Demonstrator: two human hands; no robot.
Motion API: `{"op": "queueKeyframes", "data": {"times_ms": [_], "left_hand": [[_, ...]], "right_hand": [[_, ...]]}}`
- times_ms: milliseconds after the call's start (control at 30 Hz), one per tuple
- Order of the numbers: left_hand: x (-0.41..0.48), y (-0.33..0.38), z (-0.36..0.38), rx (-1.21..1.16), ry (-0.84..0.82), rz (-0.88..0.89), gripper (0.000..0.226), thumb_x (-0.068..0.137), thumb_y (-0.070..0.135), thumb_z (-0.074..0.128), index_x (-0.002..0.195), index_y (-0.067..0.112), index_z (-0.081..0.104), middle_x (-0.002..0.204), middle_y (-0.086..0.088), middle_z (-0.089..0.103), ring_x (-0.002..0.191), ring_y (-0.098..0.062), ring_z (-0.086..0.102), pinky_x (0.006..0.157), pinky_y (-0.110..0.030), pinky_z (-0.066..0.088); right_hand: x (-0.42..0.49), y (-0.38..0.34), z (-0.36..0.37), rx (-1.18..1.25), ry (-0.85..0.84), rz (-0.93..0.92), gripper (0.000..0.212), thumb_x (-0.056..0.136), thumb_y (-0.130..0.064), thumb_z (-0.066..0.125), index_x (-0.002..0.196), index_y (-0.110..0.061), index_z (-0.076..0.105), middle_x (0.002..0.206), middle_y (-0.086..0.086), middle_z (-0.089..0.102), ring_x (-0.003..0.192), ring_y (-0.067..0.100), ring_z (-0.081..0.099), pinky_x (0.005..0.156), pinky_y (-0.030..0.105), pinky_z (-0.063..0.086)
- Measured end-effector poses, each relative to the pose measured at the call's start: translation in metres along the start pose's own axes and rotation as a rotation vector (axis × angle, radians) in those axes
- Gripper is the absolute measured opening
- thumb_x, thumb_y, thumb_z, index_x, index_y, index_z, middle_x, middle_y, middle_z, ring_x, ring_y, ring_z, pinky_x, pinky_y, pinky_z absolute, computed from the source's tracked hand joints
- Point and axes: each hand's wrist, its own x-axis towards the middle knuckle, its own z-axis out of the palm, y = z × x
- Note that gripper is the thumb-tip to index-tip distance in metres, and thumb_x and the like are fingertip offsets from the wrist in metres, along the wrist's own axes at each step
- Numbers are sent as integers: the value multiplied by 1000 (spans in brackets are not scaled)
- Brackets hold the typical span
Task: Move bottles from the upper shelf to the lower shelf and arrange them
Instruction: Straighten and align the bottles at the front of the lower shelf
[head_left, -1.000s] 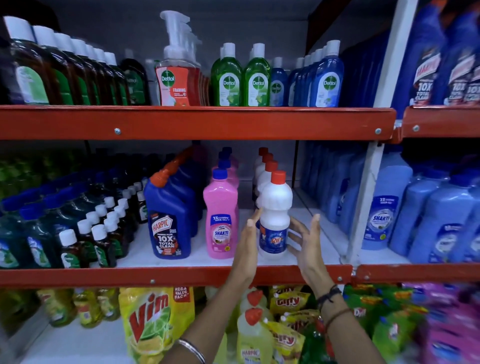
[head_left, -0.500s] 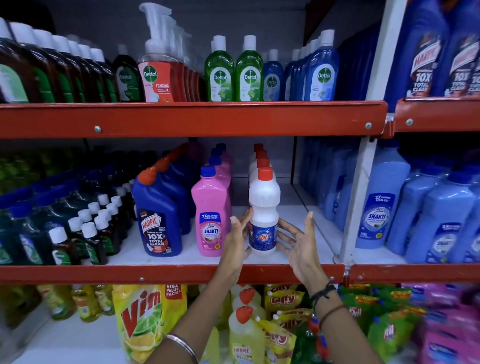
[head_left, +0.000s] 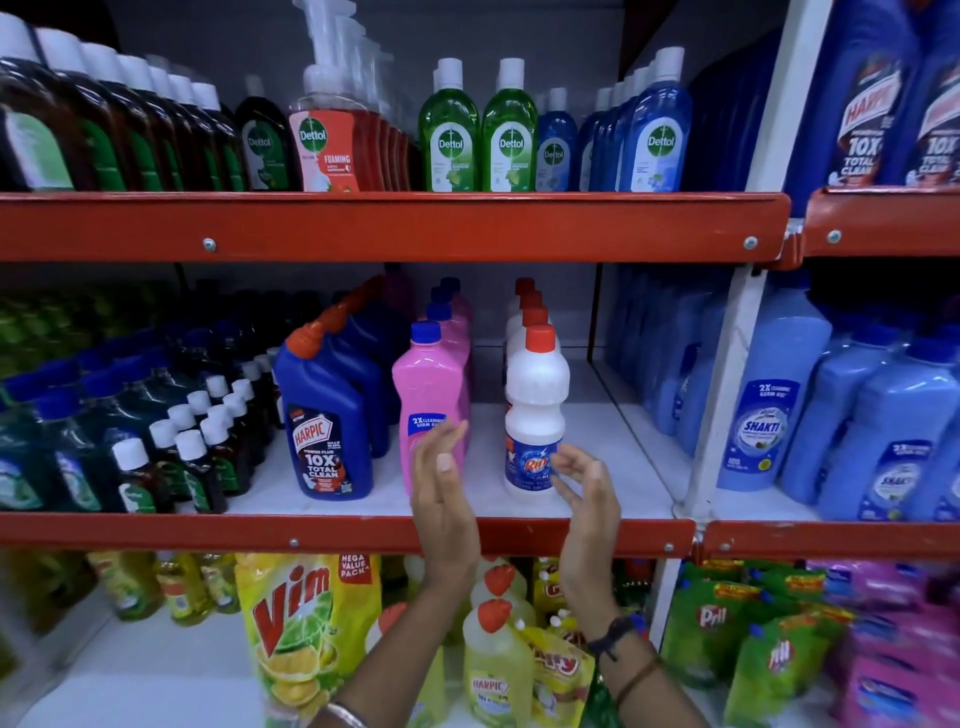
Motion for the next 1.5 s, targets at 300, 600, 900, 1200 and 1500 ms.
{"op": "queueKeyframes", "data": {"times_ms": [300,600,900,1200,1500], "left_hand": [[52,-27,-61,-78,-265,-244,62,70,92,27,127,68,37,151,13,40,134,-6,42,111,-39,37],[62,-22,-66,24,-435,-292,73,55,101,18,122,75,30,136,35,43,120,12,46,92,-13,43],[59,-3,-68,-34,-439,-300,77,53,101,23,121,67,32,106,57,46,104,24,50,76,-1,45],[53,-13,-116,-28,-18,2,59,87,77,26,130,44,48,138,27,47,134,-1,39,109,-33,32],[117,-25,-192,-33,-400,-318,91,46,102,35,127,61,35,132,28,50,121,-6,53,103,-47,42]], "right_hand": [[8,12,82,22,-368,310,61,90,-62,24,138,-28,40,129,-11,53,112,-2,53,69,3,46],[20,25,87,86,-271,398,72,86,-64,13,135,-25,48,132,4,56,111,15,56,77,22,45],[19,22,85,132,-289,404,78,78,-68,17,138,-25,44,141,6,50,127,22,48,108,40,37],[-42,25,106,91,-264,23,85,77,-80,29,135,-21,47,143,-2,49,133,6,42,105,14,35],[-30,36,182,231,-436,330,108,51,-91,45,141,-31,38,145,-4,45,129,9,46,87,15,50]]}}
